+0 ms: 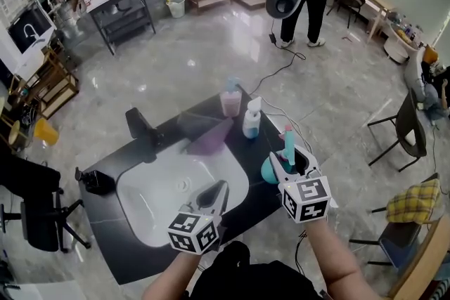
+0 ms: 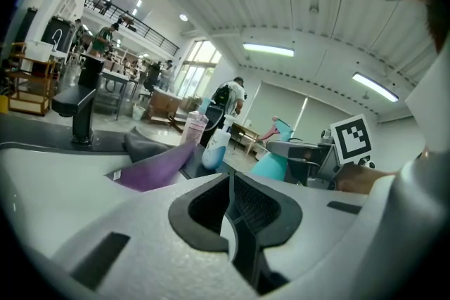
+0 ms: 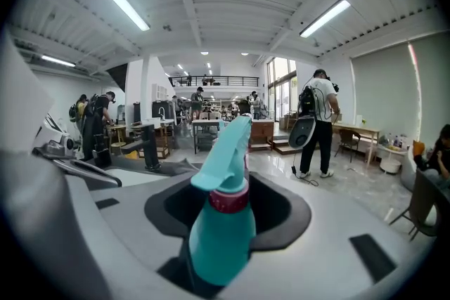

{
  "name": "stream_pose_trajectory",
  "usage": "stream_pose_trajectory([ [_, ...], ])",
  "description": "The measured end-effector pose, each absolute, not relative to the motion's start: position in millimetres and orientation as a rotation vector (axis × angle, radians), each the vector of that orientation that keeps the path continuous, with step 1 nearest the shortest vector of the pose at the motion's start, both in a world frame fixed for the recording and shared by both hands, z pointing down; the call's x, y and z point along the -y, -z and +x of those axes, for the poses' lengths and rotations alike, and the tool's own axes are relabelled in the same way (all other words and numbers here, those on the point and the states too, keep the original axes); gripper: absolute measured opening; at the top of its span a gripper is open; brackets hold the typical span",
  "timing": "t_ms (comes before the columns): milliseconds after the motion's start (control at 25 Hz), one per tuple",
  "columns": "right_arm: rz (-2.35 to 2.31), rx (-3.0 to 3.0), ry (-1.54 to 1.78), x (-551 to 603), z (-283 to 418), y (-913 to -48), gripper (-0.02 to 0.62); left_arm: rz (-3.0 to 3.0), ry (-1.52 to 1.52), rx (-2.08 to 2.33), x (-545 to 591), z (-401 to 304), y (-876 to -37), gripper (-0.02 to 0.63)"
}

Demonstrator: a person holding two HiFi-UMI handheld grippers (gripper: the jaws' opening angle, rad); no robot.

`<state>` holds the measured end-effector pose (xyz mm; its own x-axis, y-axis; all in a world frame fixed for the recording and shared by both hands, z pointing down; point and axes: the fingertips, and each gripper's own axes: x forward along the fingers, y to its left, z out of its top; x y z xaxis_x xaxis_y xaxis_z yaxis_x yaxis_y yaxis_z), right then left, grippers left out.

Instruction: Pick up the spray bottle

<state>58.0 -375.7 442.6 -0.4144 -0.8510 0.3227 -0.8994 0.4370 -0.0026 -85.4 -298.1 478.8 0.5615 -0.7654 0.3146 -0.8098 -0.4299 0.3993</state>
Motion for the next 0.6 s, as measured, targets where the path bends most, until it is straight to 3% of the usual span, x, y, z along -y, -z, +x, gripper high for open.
stream_pose_trajectory([
  [600,1.447,2.514,-0.265,322.4,73.8,-427.4,0.179,2.291,-0.115,1.311,256.8,-60.6,-466.1,0.018],
])
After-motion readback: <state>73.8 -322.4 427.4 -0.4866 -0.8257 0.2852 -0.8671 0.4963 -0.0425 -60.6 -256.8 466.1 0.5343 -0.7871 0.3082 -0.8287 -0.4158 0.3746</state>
